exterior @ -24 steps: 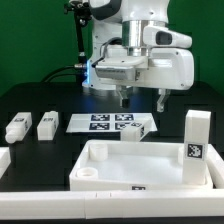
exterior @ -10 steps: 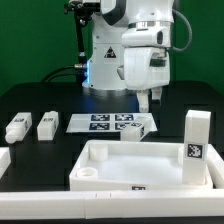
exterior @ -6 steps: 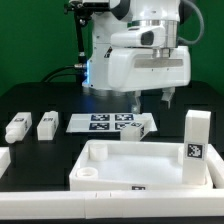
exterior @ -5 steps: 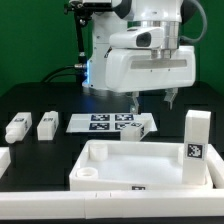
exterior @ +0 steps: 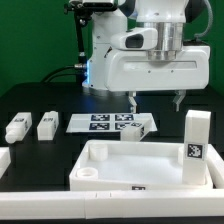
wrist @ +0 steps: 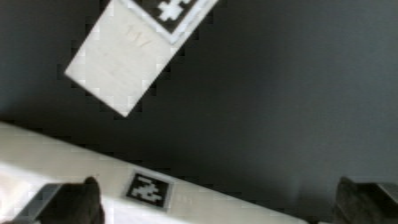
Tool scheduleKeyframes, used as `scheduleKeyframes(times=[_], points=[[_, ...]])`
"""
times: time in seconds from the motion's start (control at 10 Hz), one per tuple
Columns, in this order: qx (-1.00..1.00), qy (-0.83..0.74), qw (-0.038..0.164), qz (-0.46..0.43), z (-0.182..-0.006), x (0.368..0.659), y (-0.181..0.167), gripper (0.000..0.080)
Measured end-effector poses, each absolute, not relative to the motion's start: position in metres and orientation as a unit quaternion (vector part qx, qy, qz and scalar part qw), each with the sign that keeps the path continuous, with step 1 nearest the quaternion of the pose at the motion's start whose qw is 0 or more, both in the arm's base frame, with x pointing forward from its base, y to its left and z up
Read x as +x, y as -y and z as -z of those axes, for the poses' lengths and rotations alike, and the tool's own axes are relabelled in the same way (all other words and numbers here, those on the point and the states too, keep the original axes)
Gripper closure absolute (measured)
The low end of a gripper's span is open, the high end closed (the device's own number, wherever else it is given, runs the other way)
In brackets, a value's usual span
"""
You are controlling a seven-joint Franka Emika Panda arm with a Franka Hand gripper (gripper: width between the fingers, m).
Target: Assemble desk
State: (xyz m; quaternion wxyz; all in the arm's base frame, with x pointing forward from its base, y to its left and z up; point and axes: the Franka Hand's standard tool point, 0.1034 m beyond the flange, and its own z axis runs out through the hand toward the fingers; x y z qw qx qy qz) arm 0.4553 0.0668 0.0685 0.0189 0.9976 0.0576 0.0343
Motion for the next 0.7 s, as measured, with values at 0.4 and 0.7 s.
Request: scheduleKeyframes(times=[0.4,0.7], points=[[0.986,0.164,-0.019,0.023,-0.055,0.460,-0.035,0.0151],[0.979,0.201,-0.020,0.032,-0.054,0.458,-0.038,0.0151]])
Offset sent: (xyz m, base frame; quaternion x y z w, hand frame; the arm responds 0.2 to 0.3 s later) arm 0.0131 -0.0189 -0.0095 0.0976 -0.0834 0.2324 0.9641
